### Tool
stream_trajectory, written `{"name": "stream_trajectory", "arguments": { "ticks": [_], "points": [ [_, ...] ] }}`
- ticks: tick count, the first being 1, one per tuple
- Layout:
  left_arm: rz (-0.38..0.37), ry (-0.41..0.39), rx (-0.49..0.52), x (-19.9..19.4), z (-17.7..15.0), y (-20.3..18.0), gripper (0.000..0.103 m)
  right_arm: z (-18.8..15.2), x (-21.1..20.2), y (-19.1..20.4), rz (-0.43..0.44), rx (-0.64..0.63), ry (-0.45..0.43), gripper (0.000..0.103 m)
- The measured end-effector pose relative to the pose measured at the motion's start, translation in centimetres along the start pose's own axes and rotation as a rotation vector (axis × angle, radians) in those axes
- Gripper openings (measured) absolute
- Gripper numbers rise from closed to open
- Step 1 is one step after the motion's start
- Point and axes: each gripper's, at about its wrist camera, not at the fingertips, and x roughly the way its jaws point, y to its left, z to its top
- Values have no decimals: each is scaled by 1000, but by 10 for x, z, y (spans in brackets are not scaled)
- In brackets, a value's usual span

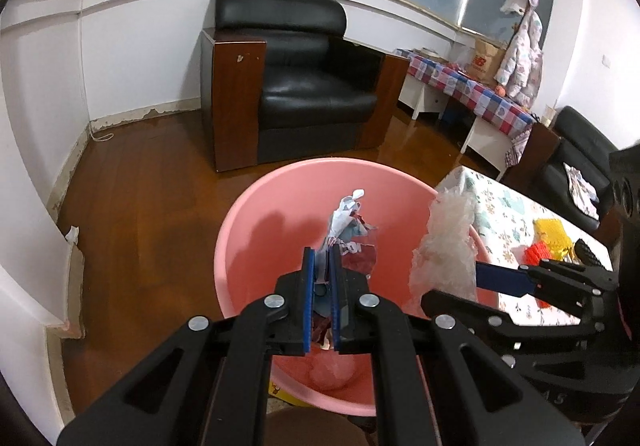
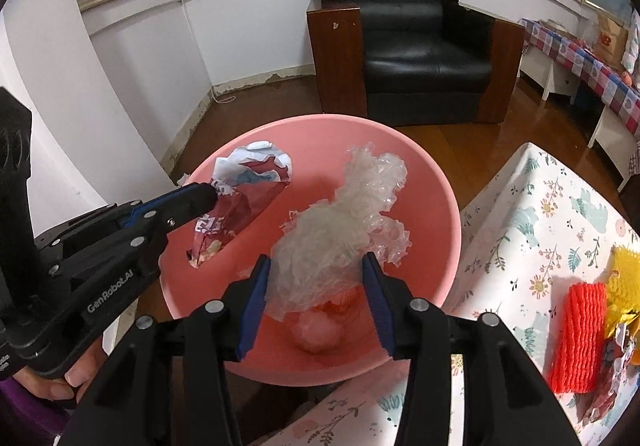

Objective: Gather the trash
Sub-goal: 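Carry both items over the pink bucket and open both tools to release them, then move both open tools back from the bucket toward the table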

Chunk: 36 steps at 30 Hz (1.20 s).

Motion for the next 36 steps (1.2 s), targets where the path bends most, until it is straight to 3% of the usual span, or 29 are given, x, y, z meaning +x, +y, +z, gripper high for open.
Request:
{"name": "stream_trajectory", "arguments": {
  "ticks": [8, 15, 36],
  "points": [
    [-6, 30, -16, 6, 4, 2, 7, 2, -4, -3, 26, 9, -15, 56],
    [-14, 26, -19, 3, 6, 4, 23, 3, -8, -7, 40, 23, -21, 63],
    [2, -26, -22, -24, 10, -5, 23, -16, -56, -21, 0, 66, -122, 63]
  ]
}}
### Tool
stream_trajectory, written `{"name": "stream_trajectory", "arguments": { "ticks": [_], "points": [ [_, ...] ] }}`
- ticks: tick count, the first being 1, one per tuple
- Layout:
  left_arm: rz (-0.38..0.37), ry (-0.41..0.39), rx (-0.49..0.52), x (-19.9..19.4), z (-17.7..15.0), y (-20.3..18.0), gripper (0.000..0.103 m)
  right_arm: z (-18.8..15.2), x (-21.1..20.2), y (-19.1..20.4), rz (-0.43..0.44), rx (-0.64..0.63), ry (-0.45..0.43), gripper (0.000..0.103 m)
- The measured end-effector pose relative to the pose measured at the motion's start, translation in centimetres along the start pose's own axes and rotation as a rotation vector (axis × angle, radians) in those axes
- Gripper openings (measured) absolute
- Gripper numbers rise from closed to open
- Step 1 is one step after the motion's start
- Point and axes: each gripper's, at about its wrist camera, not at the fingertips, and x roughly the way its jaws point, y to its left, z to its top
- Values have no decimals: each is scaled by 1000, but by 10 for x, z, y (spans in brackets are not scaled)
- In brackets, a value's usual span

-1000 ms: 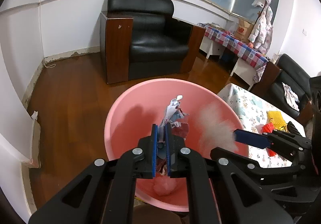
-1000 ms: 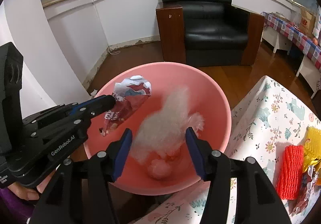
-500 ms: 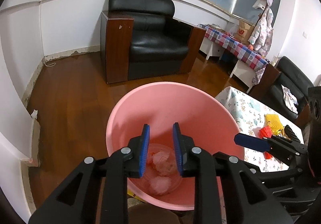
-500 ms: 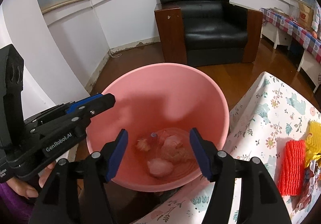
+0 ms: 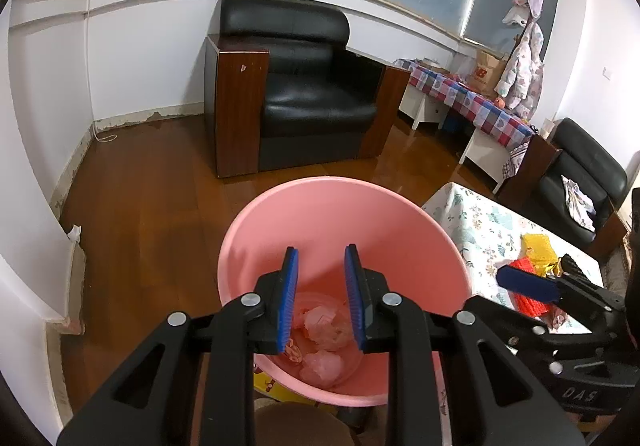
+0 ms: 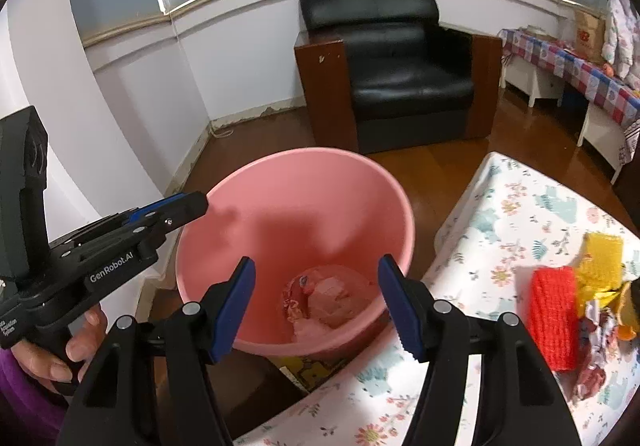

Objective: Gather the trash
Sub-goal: 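Move both open tools back from the bucket toward the table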

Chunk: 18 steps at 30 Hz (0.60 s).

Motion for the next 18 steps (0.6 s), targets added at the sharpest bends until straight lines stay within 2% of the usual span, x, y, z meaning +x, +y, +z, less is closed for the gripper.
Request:
{"name": "stream_trajectory", "arguments": {
  "ticks": [12, 18],
  "points": [
    [-10, -21, 29, -18, -2, -14, 23, -21, -57, -37, -54, 82, -80, 60],
    [-34, -31, 52, -27, -2, -28, 23, -39, -93, -69, -100, 158, -119, 58]
  ]
}}
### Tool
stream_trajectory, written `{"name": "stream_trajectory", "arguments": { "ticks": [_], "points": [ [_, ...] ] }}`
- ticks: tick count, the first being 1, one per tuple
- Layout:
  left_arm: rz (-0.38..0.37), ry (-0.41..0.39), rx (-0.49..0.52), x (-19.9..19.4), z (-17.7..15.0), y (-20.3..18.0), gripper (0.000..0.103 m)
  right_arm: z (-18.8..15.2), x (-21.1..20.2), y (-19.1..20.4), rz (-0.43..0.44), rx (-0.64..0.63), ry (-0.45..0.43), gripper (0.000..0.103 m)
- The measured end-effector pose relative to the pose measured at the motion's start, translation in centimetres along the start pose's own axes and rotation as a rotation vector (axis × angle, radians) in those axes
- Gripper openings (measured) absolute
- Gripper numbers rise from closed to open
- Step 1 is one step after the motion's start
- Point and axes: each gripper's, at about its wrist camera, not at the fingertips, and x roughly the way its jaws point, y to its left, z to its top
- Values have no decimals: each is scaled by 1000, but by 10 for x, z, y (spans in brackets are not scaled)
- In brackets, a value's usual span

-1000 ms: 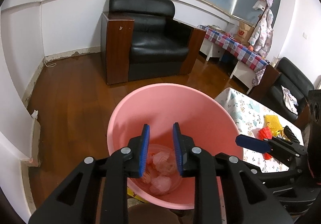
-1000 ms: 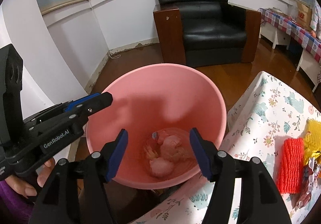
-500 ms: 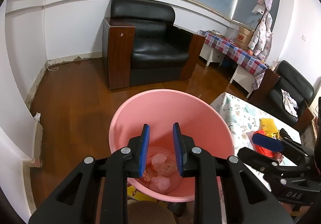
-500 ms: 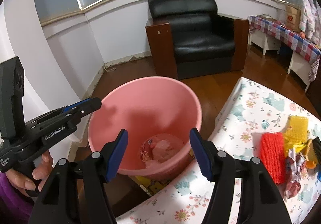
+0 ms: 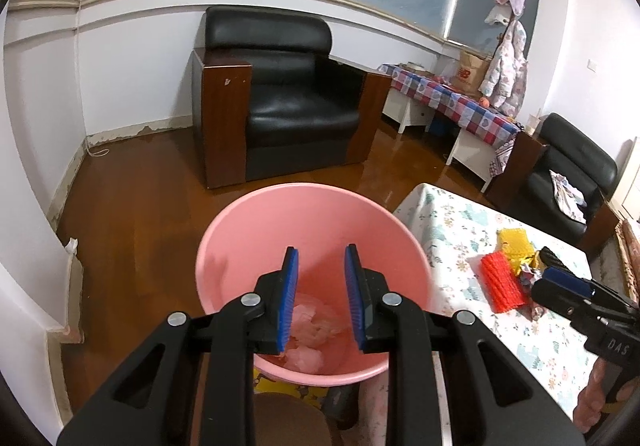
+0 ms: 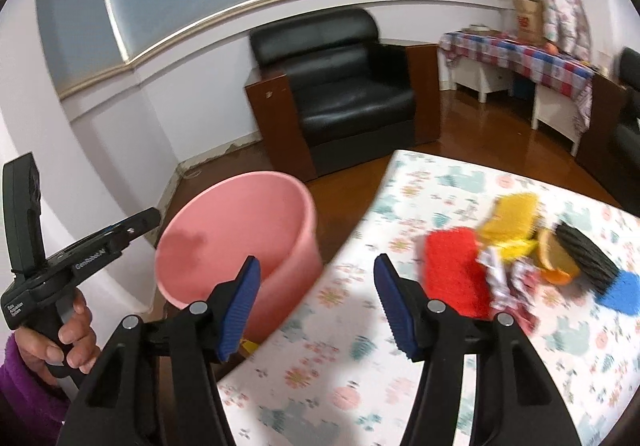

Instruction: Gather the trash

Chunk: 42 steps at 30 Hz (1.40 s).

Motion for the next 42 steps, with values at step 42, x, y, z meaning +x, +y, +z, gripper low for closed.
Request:
{"name": "stream_trajectory", "arguments": {
  "ticks": [42],
  "points": [
    [-206, 132, 264, 37, -34, -150, 23, -22, 30, -194, -284, 392, 65, 45]
  ]
}}
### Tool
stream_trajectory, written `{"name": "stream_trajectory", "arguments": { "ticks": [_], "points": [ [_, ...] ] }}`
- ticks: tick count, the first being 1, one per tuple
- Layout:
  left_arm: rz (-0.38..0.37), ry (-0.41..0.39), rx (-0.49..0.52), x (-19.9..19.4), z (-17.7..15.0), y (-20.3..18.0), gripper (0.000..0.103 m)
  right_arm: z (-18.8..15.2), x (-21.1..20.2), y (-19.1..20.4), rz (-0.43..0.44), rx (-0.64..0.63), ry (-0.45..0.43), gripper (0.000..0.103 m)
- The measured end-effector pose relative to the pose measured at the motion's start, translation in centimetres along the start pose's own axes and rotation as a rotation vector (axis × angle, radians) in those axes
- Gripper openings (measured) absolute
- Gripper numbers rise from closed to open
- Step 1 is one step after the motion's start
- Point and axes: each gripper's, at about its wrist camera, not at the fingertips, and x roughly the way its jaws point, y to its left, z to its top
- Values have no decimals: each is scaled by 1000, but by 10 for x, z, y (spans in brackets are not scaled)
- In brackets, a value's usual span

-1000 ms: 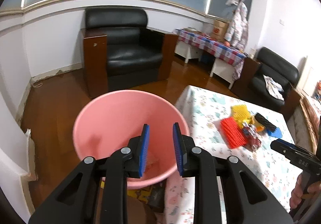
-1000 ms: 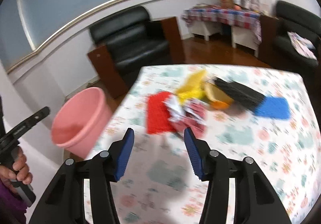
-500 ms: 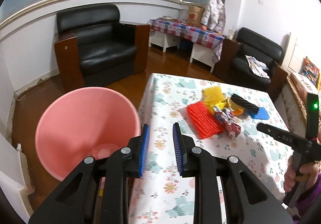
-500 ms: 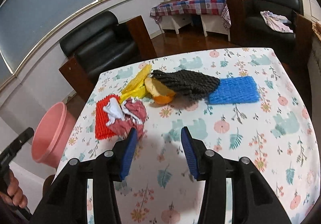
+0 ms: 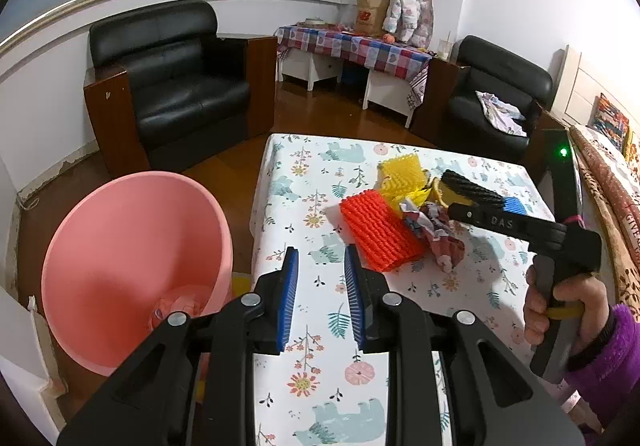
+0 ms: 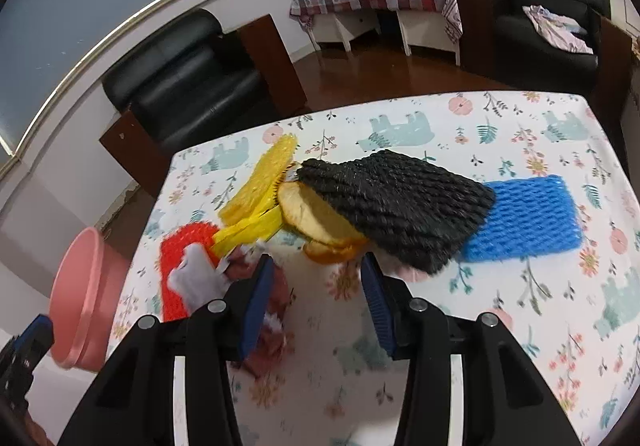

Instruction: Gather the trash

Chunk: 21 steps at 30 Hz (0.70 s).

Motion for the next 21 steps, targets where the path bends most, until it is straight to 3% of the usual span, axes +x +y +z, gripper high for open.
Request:
{"name": "stream_trajectory", "arguments": {
  "ticks": [3, 5, 8, 21],
  "points": [
    [5, 8, -11, 4, 1, 3, 23, 5, 11, -3, -23, 9, 3, 43],
    [6, 10, -13, 6, 2, 4, 23, 8, 16, -5, -31, 6, 13, 28],
    [-2, 11, -14, 8, 3, 3, 23, 7, 16, -8, -19, -5, 24, 19],
    [-103, 4, 61, 4, 3, -40, 23, -44, -61, -50, 12, 32, 44, 15]
  ]
}}
